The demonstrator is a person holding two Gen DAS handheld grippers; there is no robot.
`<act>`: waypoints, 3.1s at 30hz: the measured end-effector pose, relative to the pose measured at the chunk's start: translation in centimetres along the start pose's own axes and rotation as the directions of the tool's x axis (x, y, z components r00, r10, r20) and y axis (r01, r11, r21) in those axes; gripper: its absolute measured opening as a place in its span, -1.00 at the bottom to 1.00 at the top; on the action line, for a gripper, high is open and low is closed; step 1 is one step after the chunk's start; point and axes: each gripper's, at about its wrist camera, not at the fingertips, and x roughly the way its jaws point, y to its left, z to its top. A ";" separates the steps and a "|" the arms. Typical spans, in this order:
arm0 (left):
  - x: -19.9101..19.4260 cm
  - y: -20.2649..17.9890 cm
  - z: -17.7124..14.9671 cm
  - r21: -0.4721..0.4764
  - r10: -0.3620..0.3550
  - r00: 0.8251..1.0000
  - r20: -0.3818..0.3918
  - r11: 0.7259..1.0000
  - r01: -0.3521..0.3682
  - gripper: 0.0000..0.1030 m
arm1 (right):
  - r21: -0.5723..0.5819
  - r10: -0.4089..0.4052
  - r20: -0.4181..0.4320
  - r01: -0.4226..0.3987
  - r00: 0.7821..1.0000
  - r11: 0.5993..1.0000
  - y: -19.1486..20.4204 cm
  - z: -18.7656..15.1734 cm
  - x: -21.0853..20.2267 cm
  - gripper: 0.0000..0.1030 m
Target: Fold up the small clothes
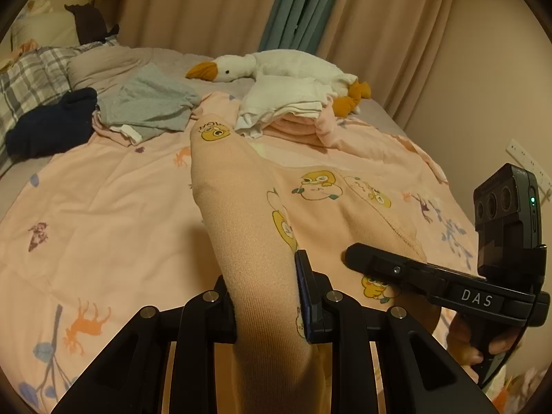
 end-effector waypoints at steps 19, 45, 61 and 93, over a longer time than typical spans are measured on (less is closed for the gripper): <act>4.0 2.1 -1.1 -0.015 0.019 0.994 -0.103 1.000 -0.021 -0.54 | 0.036 -0.073 -0.076 0.076 0.994 0.996 -1.9 -0.8 3.6 -0.46; 4.0 8.3 -1.7 -0.198 0.137 0.989 -0.062 0.969 -0.147 -0.44 | 0.074 -0.283 -0.059 0.287 0.957 0.955 -5.4 -1.2 3.2 0.06; 8.0 3.2 -4.3 0.015 0.103 0.972 -0.213 0.995 -0.103 -0.44 | -0.027 -0.240 -0.196 0.240 0.951 0.970 -2.7 -1.7 5.5 -0.58; 7.1 2.3 -6.7 -0.017 0.114 0.965 -0.238 0.992 -0.121 -0.44 | -0.154 -0.277 -0.313 0.239 0.909 0.959 -3.8 -7.2 6.2 -0.62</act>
